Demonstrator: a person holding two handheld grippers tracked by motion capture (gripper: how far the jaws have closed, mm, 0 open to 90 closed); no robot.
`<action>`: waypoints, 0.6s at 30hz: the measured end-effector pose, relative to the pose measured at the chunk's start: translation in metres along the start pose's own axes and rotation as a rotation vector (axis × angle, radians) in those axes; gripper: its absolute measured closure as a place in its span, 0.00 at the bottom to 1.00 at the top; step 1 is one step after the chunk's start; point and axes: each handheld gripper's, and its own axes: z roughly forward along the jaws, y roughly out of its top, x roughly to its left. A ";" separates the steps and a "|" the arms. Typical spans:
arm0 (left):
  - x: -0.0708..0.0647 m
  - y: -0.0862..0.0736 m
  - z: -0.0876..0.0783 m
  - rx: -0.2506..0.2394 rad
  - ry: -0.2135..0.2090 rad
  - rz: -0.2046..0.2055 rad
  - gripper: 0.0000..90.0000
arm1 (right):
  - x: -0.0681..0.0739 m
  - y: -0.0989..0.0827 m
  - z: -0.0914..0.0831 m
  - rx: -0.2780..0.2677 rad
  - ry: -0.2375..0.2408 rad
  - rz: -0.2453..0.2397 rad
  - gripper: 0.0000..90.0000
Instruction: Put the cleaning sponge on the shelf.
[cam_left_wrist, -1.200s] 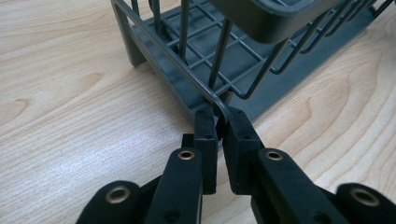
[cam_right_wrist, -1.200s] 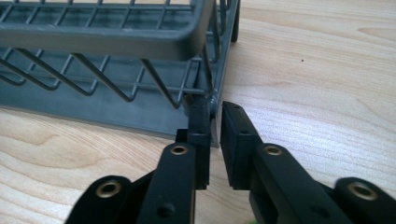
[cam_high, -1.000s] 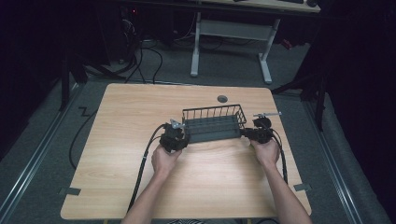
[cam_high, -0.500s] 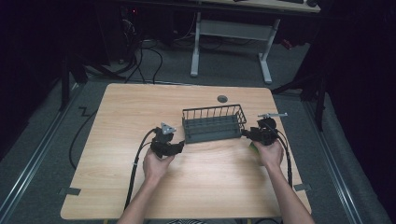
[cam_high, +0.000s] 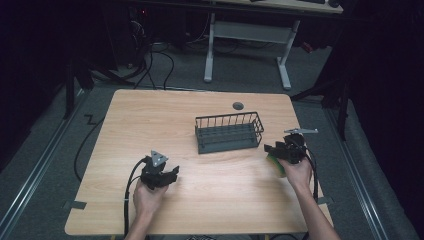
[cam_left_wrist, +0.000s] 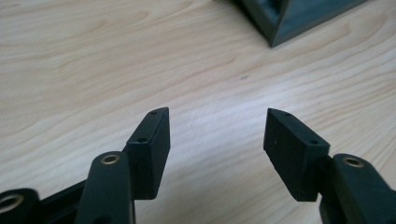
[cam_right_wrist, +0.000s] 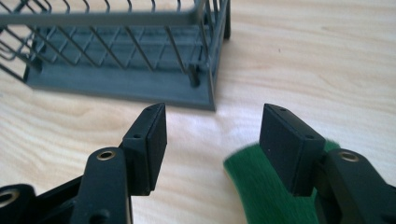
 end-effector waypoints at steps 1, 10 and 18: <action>0.001 -0.003 -0.001 0.003 0.010 0.001 0.46 | 0.000 0.000 0.000 0.000 0.000 0.000 0.46; 0.010 -0.024 0.002 0.025 0.050 -0.022 0.44 | -0.021 -0.022 -0.018 -0.028 -0.059 -0.089 0.35; 0.010 -0.027 0.001 0.013 0.061 -0.022 0.40 | -0.037 -0.031 -0.014 0.018 -0.064 -0.123 0.20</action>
